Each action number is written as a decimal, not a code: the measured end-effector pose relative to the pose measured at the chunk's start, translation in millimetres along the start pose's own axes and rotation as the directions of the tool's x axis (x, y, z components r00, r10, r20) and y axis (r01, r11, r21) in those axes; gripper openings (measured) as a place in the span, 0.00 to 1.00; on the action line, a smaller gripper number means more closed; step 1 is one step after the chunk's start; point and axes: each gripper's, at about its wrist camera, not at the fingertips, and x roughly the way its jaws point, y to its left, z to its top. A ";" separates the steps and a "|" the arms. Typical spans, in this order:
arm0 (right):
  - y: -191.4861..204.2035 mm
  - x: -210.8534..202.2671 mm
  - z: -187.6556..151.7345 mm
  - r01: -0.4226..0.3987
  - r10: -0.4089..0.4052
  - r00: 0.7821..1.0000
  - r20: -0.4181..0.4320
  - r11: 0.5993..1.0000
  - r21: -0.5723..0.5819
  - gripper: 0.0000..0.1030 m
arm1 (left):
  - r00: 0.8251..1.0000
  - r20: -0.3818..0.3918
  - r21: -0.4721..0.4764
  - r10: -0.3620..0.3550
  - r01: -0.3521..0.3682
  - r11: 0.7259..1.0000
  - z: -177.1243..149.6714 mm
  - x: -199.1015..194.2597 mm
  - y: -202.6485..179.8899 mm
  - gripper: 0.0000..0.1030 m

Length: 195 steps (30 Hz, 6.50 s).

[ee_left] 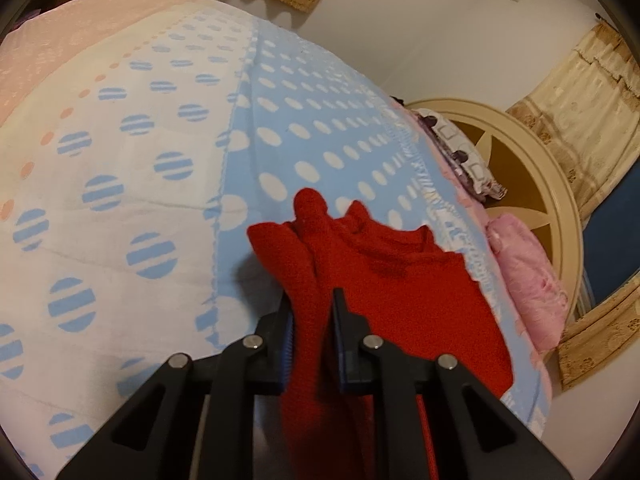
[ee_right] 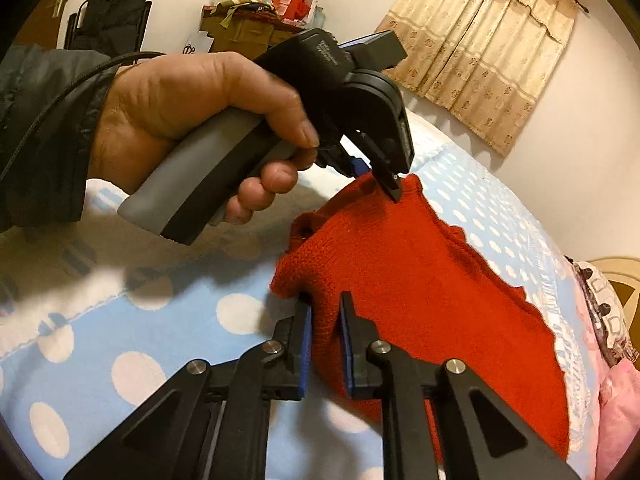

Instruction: Fold small clothes

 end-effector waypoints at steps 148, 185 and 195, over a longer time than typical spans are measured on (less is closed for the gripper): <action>-275.7 -16.4 -187.8 -0.355 0.472 0.870 0.140 0.405 0.842 0.42 | 0.985 0.107 0.561 0.133 -0.170 0.810 -131.0 59.5 -201.2 0.97; -245.3 56.6 -67.6 -0.084 0.257 0.938 -0.232 0.820 0.567 0.45 | 0.987 0.020 0.500 0.160 -0.148 0.853 -137.6 58.9 -171.6 1.00; -258.9 1.9 -102.8 -0.030 0.187 0.962 -0.198 0.796 0.605 0.45 | 0.987 0.016 0.504 0.158 -0.144 0.852 -138.8 59.2 -172.2 1.00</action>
